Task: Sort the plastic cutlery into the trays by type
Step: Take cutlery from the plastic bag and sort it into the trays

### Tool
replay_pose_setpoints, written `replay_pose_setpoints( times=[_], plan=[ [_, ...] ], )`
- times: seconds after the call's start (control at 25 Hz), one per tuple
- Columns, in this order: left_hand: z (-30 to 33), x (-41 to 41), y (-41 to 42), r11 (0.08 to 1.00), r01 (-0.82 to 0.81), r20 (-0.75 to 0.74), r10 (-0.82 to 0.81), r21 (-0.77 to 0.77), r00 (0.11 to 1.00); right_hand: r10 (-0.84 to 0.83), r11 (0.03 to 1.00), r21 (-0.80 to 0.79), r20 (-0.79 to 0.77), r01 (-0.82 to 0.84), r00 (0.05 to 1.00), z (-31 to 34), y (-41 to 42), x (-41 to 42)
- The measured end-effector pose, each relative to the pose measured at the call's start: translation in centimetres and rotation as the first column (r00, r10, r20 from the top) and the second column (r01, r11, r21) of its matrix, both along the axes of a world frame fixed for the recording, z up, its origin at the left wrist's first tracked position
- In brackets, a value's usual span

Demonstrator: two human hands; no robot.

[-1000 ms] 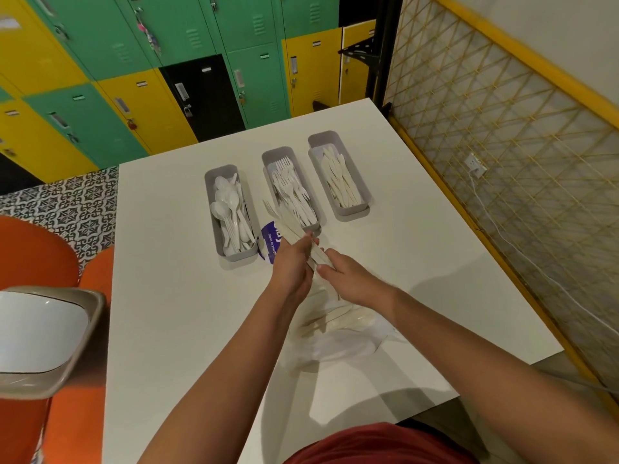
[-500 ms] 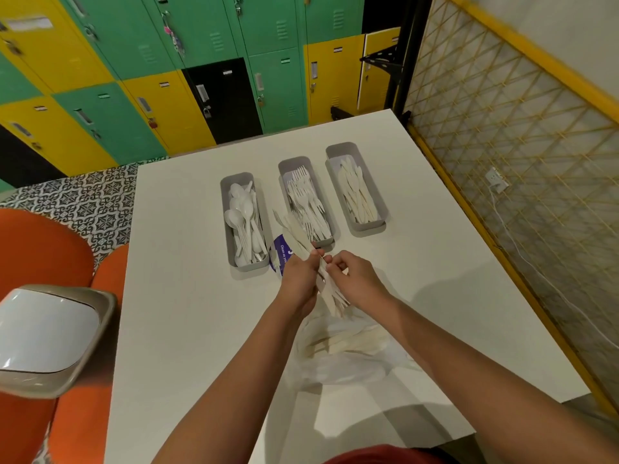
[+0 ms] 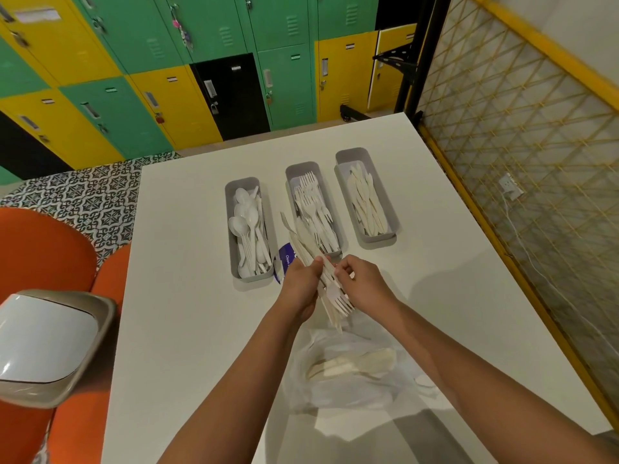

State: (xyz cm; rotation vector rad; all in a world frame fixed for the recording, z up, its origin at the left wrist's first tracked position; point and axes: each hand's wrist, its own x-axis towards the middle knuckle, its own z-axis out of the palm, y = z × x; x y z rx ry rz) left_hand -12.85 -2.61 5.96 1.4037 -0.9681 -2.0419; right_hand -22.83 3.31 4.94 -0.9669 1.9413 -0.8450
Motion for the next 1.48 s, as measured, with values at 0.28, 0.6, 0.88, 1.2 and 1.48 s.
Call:
replay_pose_setpoints(
  times=[0.28,0.6,0.88,1.2,1.48],
  plan=[
    [-0.6,-0.8,-1.9,0.993,-0.075,0.058,0.070,0.093,0.996,-0.230,0.973,0.026,0.106,0.229,0.967,-1.2,-1.7,-3.3],
    [-0.5,-1.4,-3.8,0.982,-0.082,0.039,0.076,0.171,0.996,-0.147,0.947,0.238,-0.273,0.215,0.951,-2.6,-6.0,-9.8],
    [-0.6,-1.8,-5.2,0.975,-0.034,-0.001,0.036,0.221,0.999,-0.085,0.937,0.286,-0.375,0.203,0.923,-3.4,-9.4,-12.4],
    [-1.9,-2.3,-5.7,0.965,-0.076,0.003,0.078,0.252,0.997,-0.027,0.998,0.059,-0.112,0.034,0.993,-3.0,-8.0,-8.3],
    [-1.8,-2.2,-5.4,0.978,-0.088,0.010,0.088,0.191,0.996,0.117,0.986,0.094,0.221,-0.140,0.968,-2.9,-6.1,-3.4]
  ],
)
